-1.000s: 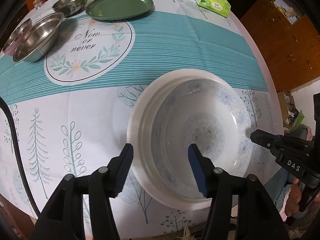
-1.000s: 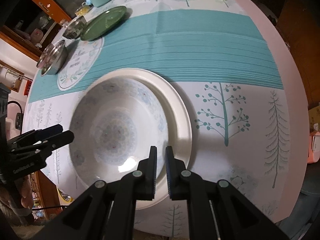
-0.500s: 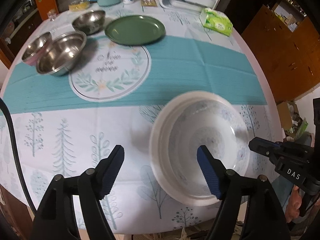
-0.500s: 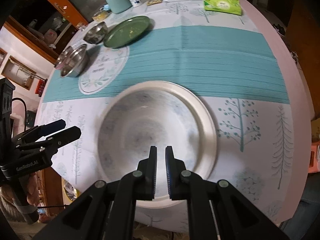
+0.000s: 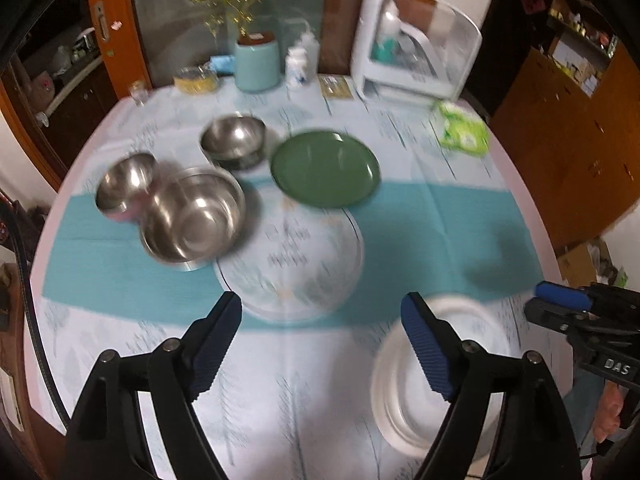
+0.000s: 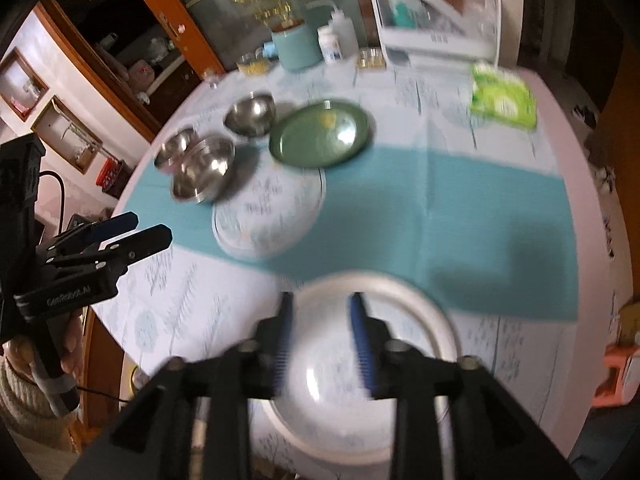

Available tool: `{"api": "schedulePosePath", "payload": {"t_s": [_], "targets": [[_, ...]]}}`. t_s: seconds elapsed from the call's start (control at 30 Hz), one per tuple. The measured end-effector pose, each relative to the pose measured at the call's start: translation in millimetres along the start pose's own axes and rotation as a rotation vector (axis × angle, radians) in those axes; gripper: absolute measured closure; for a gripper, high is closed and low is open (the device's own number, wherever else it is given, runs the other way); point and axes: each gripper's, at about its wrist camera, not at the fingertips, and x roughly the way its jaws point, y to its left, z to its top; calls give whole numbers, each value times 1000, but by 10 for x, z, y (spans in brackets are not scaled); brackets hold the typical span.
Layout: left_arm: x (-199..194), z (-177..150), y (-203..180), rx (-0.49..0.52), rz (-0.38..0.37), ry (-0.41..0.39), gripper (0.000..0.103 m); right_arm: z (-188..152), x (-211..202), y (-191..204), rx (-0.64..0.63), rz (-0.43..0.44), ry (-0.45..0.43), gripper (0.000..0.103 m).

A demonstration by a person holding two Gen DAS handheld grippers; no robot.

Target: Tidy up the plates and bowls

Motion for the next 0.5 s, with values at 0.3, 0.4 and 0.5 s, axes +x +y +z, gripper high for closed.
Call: {"api": "schedulePosePath", "payload": {"t_s": [0.3, 0.4, 0.5], "targets": [[263, 981, 371, -38, -44, -15, 18, 949, -78, -18, 30, -43, -70, 68], [568, 1259, 449, -63, -80, 41, 18, 1248, 59, -82, 56, -55, -63, 68], [948, 1439, 510, -102, -113, 115, 18, 1505, 304, -187, 102, -38, -30, 68]]}}
